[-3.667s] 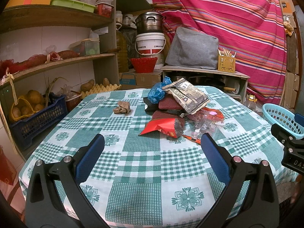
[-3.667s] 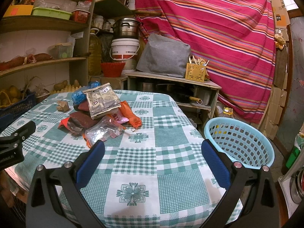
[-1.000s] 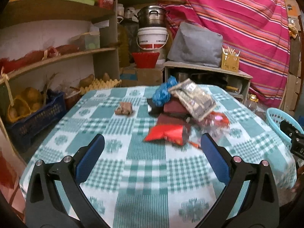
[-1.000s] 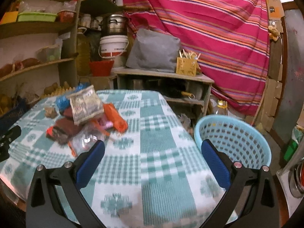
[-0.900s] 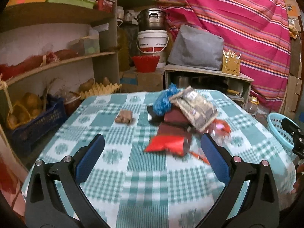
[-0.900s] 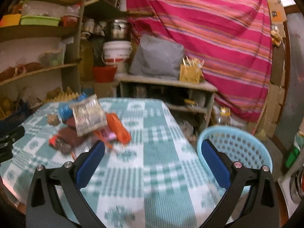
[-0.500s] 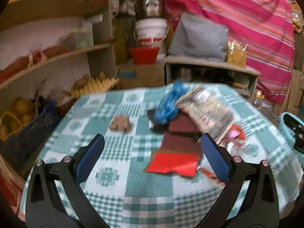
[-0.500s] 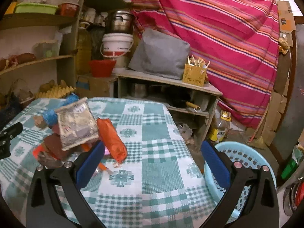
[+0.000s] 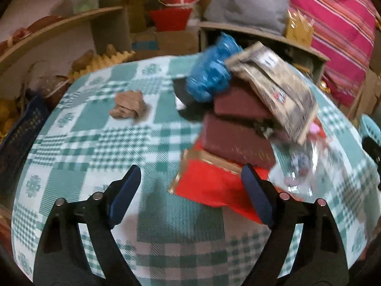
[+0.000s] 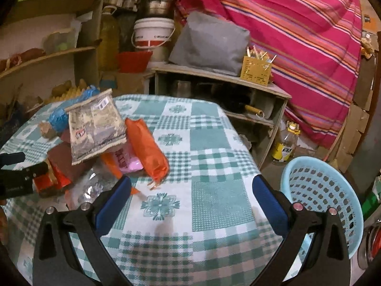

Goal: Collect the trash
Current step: 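Grasp the red chip bag with the left tool while the right tool approaches the pile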

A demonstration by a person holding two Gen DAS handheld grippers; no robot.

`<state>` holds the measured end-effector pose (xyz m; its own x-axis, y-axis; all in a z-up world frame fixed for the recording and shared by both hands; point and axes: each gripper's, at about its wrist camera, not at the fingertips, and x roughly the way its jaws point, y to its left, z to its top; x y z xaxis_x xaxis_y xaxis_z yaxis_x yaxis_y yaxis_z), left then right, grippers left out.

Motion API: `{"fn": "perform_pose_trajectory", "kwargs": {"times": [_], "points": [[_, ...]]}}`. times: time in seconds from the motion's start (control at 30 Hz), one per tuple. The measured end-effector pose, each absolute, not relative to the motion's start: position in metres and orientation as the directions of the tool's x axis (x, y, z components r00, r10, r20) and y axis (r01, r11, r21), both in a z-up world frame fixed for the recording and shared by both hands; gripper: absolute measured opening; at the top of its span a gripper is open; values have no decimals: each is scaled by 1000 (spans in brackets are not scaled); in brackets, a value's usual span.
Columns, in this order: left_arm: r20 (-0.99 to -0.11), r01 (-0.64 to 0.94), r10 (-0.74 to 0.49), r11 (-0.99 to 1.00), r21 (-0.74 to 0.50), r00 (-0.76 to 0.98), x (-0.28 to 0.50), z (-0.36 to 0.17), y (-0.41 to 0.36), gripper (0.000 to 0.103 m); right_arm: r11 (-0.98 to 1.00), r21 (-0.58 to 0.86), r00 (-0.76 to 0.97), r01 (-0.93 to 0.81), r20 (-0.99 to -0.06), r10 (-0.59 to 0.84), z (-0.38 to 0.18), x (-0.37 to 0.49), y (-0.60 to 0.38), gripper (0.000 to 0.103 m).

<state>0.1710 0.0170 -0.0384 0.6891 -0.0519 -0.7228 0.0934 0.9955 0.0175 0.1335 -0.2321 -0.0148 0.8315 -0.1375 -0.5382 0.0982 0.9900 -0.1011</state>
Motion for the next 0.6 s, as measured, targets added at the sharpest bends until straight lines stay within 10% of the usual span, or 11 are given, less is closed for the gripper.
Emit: {"fn": "perform_pose_trajectory", "kwargs": {"times": [0.4,0.6], "points": [[-763,184,-163,981,-59,625,171,-48,12,20,992,-87,807,89,-578,-123,-21,140,-229,99],[-739,157,-146,986,-56,657,164,-39,26,11,996,-69,803,63,-588,-91,-23,142,-221,99]]}}
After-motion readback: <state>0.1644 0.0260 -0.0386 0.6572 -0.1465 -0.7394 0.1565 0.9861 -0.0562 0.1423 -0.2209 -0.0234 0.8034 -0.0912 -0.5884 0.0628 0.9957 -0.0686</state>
